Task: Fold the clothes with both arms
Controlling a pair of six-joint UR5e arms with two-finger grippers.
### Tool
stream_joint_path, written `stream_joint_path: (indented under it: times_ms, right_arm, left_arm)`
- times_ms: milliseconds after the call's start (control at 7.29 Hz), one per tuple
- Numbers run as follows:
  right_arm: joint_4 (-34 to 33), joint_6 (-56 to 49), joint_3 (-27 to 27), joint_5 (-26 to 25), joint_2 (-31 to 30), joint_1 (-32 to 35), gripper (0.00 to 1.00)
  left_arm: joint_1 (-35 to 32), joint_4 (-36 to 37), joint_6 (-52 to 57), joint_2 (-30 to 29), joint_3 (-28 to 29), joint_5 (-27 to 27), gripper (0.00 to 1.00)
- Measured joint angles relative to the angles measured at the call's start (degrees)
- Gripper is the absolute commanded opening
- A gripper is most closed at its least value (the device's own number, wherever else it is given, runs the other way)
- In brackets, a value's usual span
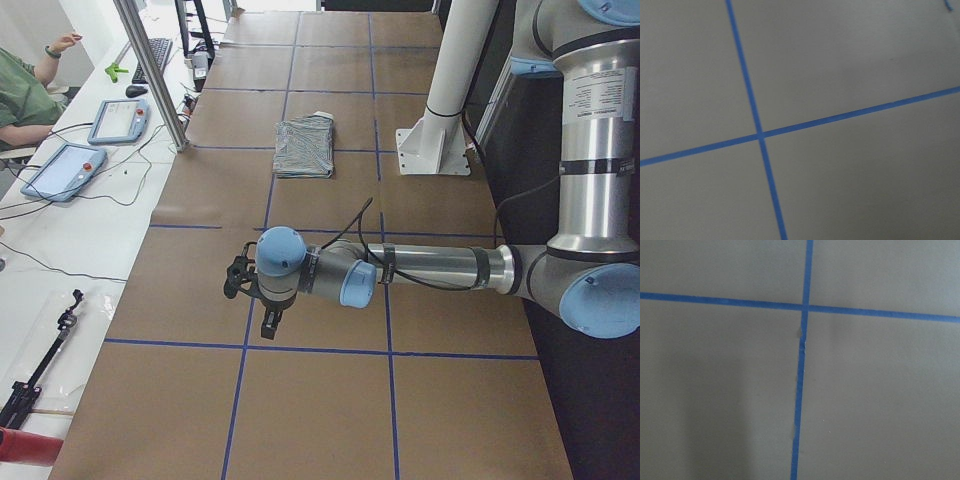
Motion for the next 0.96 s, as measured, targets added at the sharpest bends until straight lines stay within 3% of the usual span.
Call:
stream_joint_path:
  times_ms: [549, 960]
  right_arm:
    - [0.36, -0.63, -5.02, 3.23, -2.01, 0.69, 1.00]
    - [0.37, -0.55, -5.37, 4.08, -2.19, 0.71, 1.00]
  left_arm:
    - [-0.40, 9.95, -0.02, -0.57, -0.87, 0.31, 1.00]
    - [-0.55, 11.51, -0.05, -0.54, -1.52, 0.95, 1.00]
